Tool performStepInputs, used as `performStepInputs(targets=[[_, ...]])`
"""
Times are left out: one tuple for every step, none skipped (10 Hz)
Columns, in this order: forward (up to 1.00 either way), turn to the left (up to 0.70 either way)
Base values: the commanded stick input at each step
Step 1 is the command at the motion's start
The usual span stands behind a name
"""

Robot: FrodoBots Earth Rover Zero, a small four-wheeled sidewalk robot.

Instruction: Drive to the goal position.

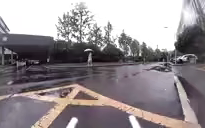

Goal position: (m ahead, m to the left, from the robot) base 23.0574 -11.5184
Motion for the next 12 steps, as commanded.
performStepInputs(targets=[[0.45, -0.27], [0.45, -0.27], [0.45, -0.27], [0.45, -0.27], [0.45, -0.27], [0.45, -0.27], [0.45, -0.27], [0.45, -0.27], [0.45, -0.27], [0.45, -0.27], [0.45, -0.27], [0.45, -0.27]])
